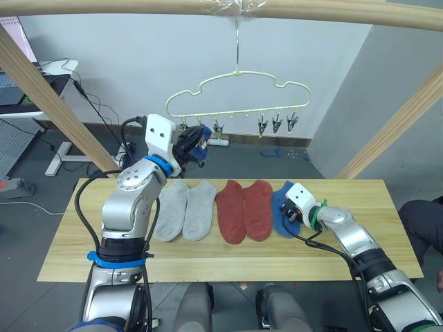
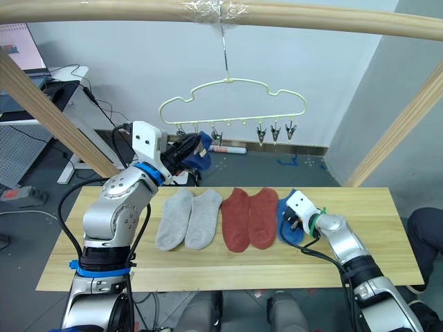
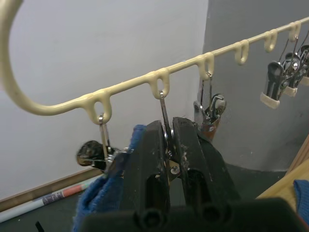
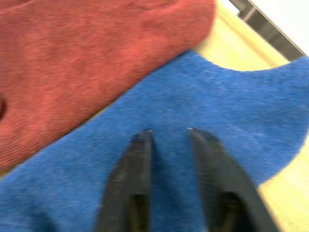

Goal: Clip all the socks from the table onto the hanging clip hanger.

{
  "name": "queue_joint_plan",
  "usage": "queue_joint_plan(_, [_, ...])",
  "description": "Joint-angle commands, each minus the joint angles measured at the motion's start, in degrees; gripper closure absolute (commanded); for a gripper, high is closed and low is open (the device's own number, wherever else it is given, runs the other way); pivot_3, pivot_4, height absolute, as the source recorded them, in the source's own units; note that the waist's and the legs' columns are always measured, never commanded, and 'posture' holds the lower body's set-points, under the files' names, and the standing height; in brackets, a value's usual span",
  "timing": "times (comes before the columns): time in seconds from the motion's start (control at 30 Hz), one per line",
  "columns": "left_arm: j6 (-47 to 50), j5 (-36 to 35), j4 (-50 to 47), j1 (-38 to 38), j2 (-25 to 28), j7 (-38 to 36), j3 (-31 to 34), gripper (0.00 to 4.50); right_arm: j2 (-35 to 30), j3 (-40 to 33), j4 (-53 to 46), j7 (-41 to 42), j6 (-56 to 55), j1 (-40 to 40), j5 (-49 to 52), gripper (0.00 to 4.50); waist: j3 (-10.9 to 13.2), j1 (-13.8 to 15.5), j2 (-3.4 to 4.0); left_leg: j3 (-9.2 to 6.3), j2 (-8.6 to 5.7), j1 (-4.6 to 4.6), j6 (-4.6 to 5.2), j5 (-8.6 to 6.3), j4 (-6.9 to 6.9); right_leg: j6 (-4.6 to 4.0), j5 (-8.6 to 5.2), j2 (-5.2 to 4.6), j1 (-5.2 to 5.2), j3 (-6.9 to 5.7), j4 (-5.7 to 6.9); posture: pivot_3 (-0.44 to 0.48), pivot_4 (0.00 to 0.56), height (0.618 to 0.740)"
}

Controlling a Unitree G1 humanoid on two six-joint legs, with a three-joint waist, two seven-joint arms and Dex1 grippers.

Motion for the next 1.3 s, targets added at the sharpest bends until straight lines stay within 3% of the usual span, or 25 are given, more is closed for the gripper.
queue_joint_plan(0.03, [0.47, -0.89, -1.79, -0.08, 0.88, -0.59, 0.96, 4.5, -1.78, -0.88, -1.13, 1.84, 2.87, 3.4, -0.3, 4.44, 0.0, 0.21, 0.0, 0.0, 0.0, 0.0, 0.0, 0.0, 0.0, 0.0, 0.0, 0.0, 0.0, 0.0, -0.01, 0.069, 0.243, 0.74])
queue_joint_plan(0.23, [0.28, -1.07, -1.32, -0.11, 1.32, -0.69, 0.89, 4.5, -4.72, -1.86, -9.91, 6.89, 6.25, 6.1, 0.98, 4.44, 0.01, 0.19, 0.01, 0.02, 0.0, -0.06, 0.0, 0.0, -0.03, 0.0, 0.0, -0.01, -0.03, 0.02, -0.11, 0.062, 0.248, 0.74])
queue_joint_plan(0.33, [0.38, -1.18, -1.18, -0.15, 1.47, -0.79, 1.12, 4.5, -10.08, 0.4, -15.14, 13.69, 7.55, 8.44, 0.51, 4.44, 0.08, 0.21, 0.09, 0.01, 0.0, -0.1, 0.0, 0.0, -0.06, 0.0, 0.0, 0.0, -0.05, 0.01, -0.16, 0.062, 0.248, 0.74])
queue_joint_plan(0.47, [0.36, -1.16, -1.19, -0.03, 1.59, -0.88, 1.25, 4.5, -16.21, 1.0, -18.12, 18.27, 3.25, 11.25, -0.42, 4.44, 0.11, 0.19, 0.08, 0.01, -0.04, -0.17, 0.01, -0.01, -0.09, 0.0, 0.0, -0.02, -0.04, -0.01, -0.35, 0.062, 0.248, 0.74])
queue_joint_plan(0.57, [0.33, -1.14, -1.22, 0.04, 1.56, -0.83, 1.28, 4.5, -17.4, -0.72, -19.24, 19.77, 1.11, 11.69, 1.05, 4.44, 0.14, -0.05, 0.04, 0.05, -0.05, -0.17, 0.0, -0.01, -0.1, 0.0, 0.0, 0.0, -0.05, 0.03, -0.4, 0.062, 0.248, 0.74])
queue_joint_plan(0.77, [-0.16, -0.91, -0.89, 0.32, 1.28, -0.85, 1.03, 4.5, -17.66, -2.26, -22.27, 21.53, 2.12, 11.61, 2.85, 2.47, 0.29, 0.1, -0.05, 0.01, -0.03, -0.18, 0.0, -0.01, -0.1, 0.0, 0.0, 0.04, -0.04, -0.01, -0.4, 0.059, 0.256, 0.74])
queue_joint_plan(1.0, [-0.47, -0.75, -0.79, 0.22, 1.36, -0.83, 1.01, 4.5, -13.05, -7.92, -22.17, 12.74, 10.48, 11.45, 3.4, 0.02, 0.41, 0.11, -0.17, 0.0, 0.0, -0.18, 0.0, 0.0, -0.11, 0.0, 0.0, -0.02, 0.0, -0.03, -0.43, 0.063, 0.261, 0.74])
queue_joint_plan(1.3, [-0.59, -0.59, -0.96, 0.42, 1.33, -1.1, 0.6, 4.5, -9.88, -9.6, -21.94, 5.52, 21.08, 13.15, 3.35, 0.02, 0.46, 0.07, -0.14, 0.01, -0.01, -0.18, 0.0, -0.01, -0.12, 0.0, 0.0, -0.02, -0.02, 0.0, -0.45, 0.054, 0.266, 0.74])
